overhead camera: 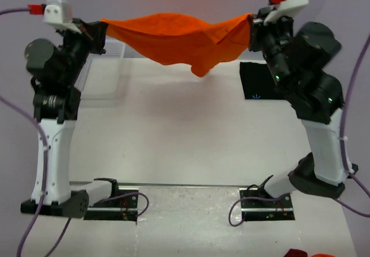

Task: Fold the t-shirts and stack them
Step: Flatten out the tshirt

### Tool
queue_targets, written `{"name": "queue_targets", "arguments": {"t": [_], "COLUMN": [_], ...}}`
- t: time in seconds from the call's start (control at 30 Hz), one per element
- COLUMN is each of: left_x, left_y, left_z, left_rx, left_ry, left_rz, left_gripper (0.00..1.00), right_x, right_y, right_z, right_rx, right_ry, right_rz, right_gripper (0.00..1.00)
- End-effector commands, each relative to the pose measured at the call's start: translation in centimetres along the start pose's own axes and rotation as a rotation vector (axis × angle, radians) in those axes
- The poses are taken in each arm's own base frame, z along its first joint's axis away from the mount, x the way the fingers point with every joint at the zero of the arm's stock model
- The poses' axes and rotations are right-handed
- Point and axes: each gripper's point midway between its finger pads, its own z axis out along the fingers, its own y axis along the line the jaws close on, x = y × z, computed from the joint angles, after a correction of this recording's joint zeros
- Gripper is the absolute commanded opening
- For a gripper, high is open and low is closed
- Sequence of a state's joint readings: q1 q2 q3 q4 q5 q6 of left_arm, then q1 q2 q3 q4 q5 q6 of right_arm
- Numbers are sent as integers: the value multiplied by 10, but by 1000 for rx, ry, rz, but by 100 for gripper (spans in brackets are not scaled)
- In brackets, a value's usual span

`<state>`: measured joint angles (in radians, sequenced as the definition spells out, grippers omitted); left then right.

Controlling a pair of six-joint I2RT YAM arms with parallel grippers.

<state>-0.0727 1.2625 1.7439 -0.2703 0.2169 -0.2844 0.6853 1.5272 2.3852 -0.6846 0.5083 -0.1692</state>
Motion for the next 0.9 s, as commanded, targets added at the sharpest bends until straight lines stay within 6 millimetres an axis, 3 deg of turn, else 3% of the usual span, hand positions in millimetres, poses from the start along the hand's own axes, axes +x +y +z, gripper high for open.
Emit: {"name": "queue_targets", "arguments": {"t": [0.0, 0.1, 0.13, 0.17, 0.27, 0.43, 0.47, 0.5, 0.53, 0.57, 0.6, 0.63, 0.67, 0.7, 0.73, 0.77, 0.8, 0.83, 0.87], "left_x": [-55, -69, -75, -77, -84, -55, -46, -44, -44, -37, -36, -35, -34, -35, -37, -42, -49, -52, -46], "left_y": [-39, -56, -62, -64, -63, -20, -11, -8, -3, 3, 8, 13, 22, 27, 33, 44, 41, 43, 46], "left_z": [-69, -99, -106, -107, -103, -30, -4, 8, 20, 44, 57, 68, 92, 105, 115, 134, 142, 148, 158], "left_rx": [98, 141, 164, 172, 163, 38, 26, 28, 17, 21, 22, 9, 7, 6, 2, 2, 44, 47, 53], "left_ry": [-158, -201, -214, -216, -219, -139, -115, -111, -113, -102, -104, -103, -109, -115, -128, -160, -195, -223, -229], "left_rz": [38, 32, 29, 28, 33, 47, 45, 45, 52, 49, 48, 51, 51, 52, 28, 17, -7, -6, -16], "left_gripper": [0, 0, 0, 0, 0, 0, 0, 0, 0, 0, 0, 0, 0, 0, 0, 0, 0, 0, 0], "right_x": [-55, -73, -70, -77, -83, -104, -108, -115, -107, -104, -108, -97, -96, -98, -82, -82, -99, -98, -102], "right_y": [-32, -37, -35, -41, -32, -21, -31, -37, -25, -39, -34, -25, -43, -39, -46, -47, -56, -55, -57], "right_z": [-75, -108, -116, -121, -119, -92, -79, -74, -49, -34, -25, -1, 11, 23, 53, 64, 65, 72, 70], "right_rx": [6, -16, -20, -11, -23, 14, 59, 83, 91, 142, 109, 97, 134, 102, 126, 115, 125, 117, 102], "right_ry": [-122, -171, -161, -180, -211, -302, -321, -344, -325, -325, -354, -337, -346, -373, -355, -374, -445, -459, -476], "right_rz": [12, 49, 25, 40, 34, 3, -28, -31, -60, -81, -95, -94, -104, -109, -118, -121, -120, -121, -112], "right_gripper": [0, 0, 0, 0, 0, 0, 0, 0, 0, 0, 0, 0, 0, 0, 0, 0, 0, 0, 0]}}
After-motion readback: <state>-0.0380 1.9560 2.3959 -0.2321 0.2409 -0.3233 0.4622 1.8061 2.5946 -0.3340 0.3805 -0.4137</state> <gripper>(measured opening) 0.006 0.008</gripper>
